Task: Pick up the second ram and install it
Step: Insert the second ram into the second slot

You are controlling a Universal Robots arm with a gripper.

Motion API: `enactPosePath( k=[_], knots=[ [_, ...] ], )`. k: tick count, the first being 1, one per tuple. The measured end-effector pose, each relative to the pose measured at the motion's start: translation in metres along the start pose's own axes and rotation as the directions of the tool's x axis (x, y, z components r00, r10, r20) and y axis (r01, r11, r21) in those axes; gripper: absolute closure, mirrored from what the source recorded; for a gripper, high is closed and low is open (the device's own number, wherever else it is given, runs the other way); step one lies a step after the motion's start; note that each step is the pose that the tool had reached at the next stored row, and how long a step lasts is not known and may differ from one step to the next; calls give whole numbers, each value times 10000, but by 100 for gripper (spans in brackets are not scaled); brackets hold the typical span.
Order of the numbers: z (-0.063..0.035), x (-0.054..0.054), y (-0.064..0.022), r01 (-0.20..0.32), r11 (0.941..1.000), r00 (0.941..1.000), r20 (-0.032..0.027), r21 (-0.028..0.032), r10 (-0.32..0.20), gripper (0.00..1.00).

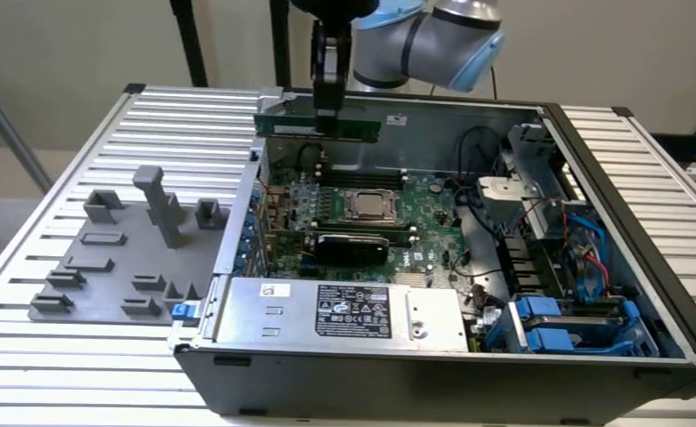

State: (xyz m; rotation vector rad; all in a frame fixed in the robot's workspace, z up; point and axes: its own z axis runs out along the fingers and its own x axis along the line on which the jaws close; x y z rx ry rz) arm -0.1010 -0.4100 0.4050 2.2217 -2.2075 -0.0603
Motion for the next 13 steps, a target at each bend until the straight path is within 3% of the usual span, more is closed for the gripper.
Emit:
enactPosePath(
  k=[9,13],
  knots=[
    [155,-192,-379,0,10000,10000,-1,-1,0,100],
    [225,-258,-480,-1,10000,10000,-2,-1,1,100]
  ],
)
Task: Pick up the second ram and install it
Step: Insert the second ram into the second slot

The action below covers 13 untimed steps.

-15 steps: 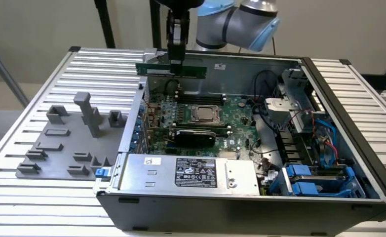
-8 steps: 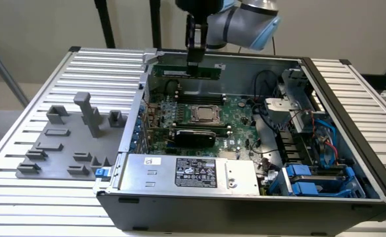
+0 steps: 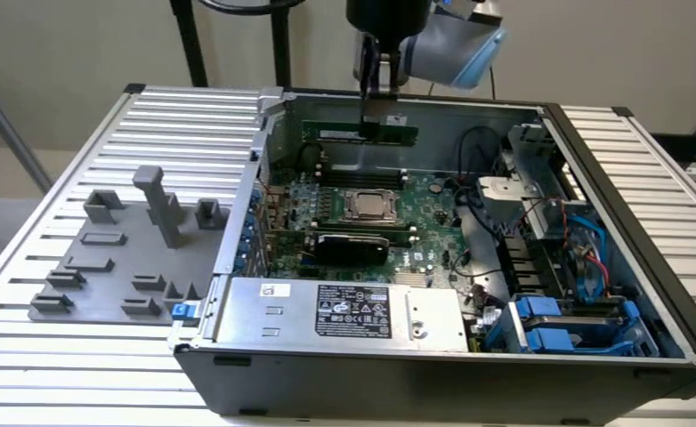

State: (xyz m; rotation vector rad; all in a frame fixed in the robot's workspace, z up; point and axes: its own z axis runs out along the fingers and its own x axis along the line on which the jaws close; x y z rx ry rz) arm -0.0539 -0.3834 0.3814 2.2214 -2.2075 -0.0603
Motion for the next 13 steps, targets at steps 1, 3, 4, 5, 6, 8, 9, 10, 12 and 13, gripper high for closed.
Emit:
enactPosePath(
  k=[1,3,4,5,6,8,9,10,12,13],
  knots=[
    [18,-10,-15,0,10000,10000,0,1,0,100],
    [54,-23,-45,-5,10000,10000,2,1,5,100],
    [73,-27,-60,-12,10000,10000,2,1,12,100],
    [90,-30,-75,-18,10000,10000,2,2,18,100],
    [108,-34,-90,-25,10000,10000,2,1,25,100],
    [143,-42,-116,-38,10000,10000,3,1,38,100],
    [161,-43,-126,-54,10000,10000,5,2,54,100],
    [179,-44,-132,-75,10000,10000,7,3,75,100],
    [214,-44,-135,-158,9999,9999,15,4,158,100],
    [232,-44,-136,-214,9998,9998,22,5,214,100]
  ],
)
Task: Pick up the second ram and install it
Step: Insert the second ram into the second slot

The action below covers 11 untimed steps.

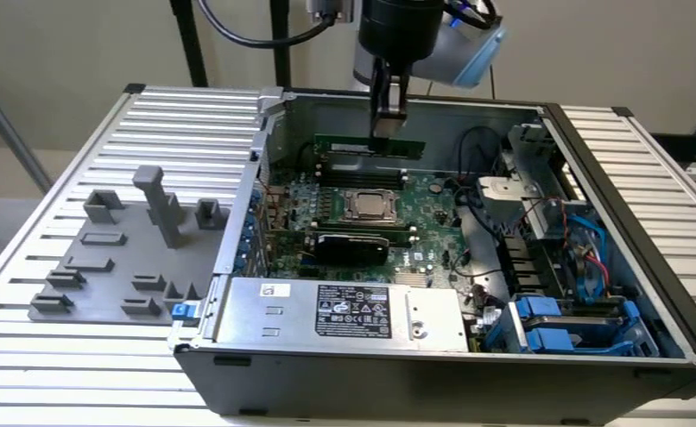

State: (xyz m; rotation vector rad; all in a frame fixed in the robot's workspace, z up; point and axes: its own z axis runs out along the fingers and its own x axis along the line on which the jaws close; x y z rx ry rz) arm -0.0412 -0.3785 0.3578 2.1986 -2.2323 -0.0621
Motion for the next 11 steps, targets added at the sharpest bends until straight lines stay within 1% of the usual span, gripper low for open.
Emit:
enactPosePath(
  k=[3,6,8,11],
  knots=[
    [49,0,-2,-130,9999,9999,52,2,130,100],
    [87,-1,-4,-142,9999,9998,139,8,142,100],
    [109,0,-4,-141,9999,9997,185,30,140,100],
    [144,1,-7,-137,9999,9997,221,76,135,100]
  ],
)
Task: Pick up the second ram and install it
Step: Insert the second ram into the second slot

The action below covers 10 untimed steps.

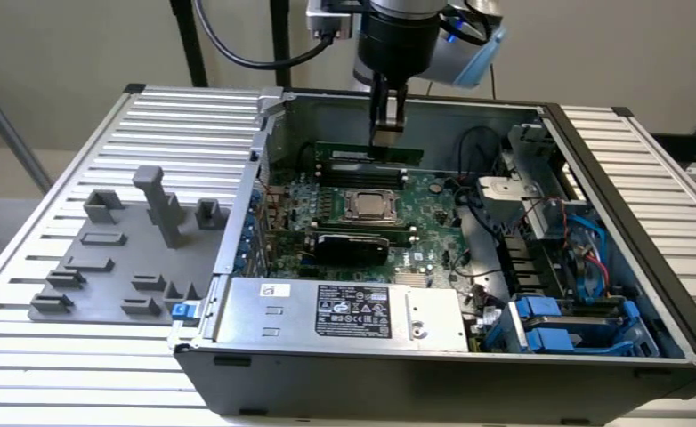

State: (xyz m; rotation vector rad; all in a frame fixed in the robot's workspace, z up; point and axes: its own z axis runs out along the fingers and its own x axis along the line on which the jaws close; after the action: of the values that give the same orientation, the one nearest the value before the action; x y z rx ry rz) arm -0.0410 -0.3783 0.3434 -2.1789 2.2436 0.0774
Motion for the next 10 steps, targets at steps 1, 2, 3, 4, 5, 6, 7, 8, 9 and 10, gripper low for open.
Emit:
enactPosePath(
  k=[1,2,3,4,5,6,7,8,9,10],
  knots=[
    [11,0,0,0,10000,10000,10,15,0,100],
    [23,1,-1,1,10000,10000,15,29,-1,100],
    [38,2,-2,4,10000,10000,17,39,-4,100],
    [52,2,-3,7,10000,10000,19,44,-7,100],
    [55,2,-3,7,10000,10000,18,43,-7,100],
    [55,2,-3,7,10000,10000,19,44,-7,100],
    [55,2,-3,7,10000,10000,18,44,-7,100],
    [55,2,-3,7,10000,10000,18,44,-7,100],
    [56,2,-3,7,10000,10000,20,45,-7,100],
    [56,2,-3,7,10000,10000,20,45,-7,100]
  ],
)
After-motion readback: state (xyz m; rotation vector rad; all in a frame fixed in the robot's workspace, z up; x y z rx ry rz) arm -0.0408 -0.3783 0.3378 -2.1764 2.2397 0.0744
